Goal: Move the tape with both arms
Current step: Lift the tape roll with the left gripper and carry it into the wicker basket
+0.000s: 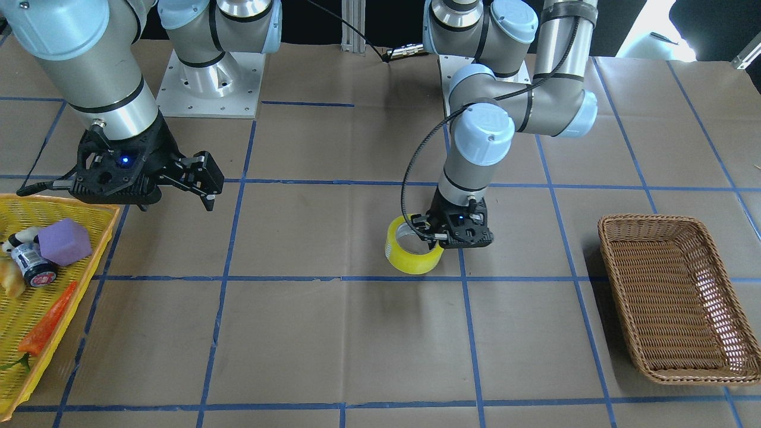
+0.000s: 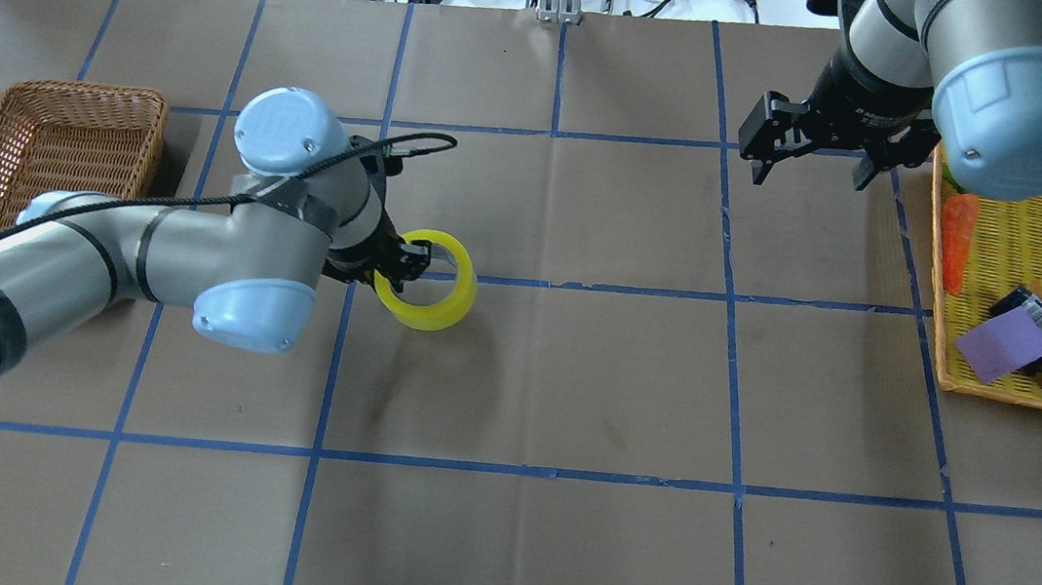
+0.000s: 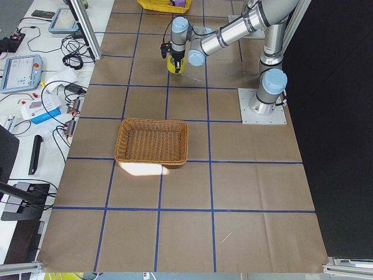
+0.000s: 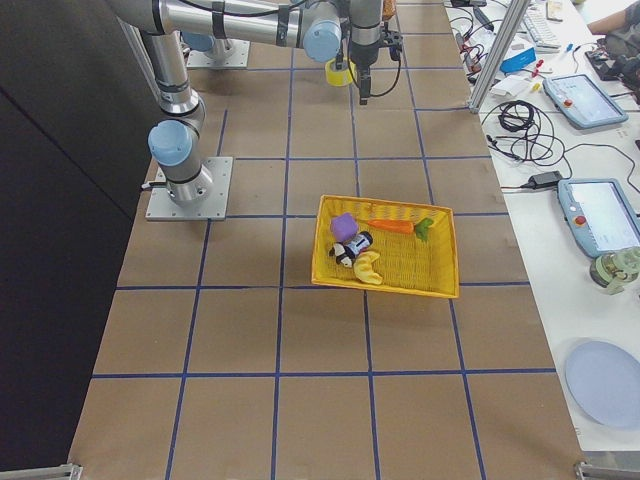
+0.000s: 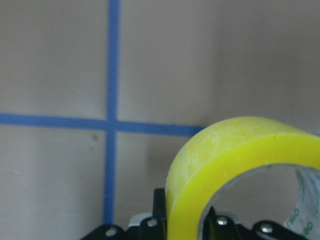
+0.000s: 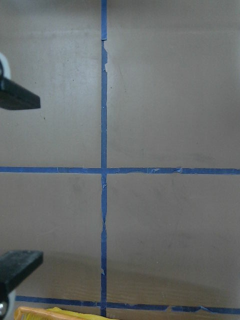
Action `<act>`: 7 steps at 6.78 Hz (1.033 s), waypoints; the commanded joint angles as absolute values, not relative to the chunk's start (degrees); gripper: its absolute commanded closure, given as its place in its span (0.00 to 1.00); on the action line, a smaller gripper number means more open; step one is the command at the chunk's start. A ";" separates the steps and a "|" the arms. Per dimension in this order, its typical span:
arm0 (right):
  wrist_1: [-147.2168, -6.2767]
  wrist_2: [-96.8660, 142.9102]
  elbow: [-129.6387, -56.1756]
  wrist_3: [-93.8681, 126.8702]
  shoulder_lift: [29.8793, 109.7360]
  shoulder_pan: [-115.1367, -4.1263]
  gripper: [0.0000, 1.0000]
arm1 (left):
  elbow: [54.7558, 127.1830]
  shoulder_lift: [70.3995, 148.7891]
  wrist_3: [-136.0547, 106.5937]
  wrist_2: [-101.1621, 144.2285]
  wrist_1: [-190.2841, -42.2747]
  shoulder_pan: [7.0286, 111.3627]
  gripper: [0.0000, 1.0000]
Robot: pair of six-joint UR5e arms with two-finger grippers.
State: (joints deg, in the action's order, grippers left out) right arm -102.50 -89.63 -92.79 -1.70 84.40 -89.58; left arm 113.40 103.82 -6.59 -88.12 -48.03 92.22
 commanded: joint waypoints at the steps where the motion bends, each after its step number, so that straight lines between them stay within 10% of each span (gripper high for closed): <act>1: -102.57 -89.56 -92.81 -3.51 84.38 -89.47 0.00 | 98.79 104.58 12.13 -88.77 -66.32 75.85 0.95; 5: -102.39 -89.65 -93.08 -3.52 84.38 -89.30 0.00 | 81.83 121.96 51.15 -96.59 -62.44 56.54 0.95; 6: -102.48 -89.65 -93.16 -3.52 84.38 -89.38 0.00 | 81.83 123.73 50.98 -96.59 -62.32 56.08 0.84; 7: -102.48 -89.65 -93.16 -3.52 84.38 -89.38 0.00 | 82.44 124.36 51.59 -96.24 -63.01 55.55 0.34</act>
State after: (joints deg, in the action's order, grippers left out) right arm -102.46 -89.65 -93.11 -3.52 84.38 -89.35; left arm 82.16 122.78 50.72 -96.39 -63.06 56.63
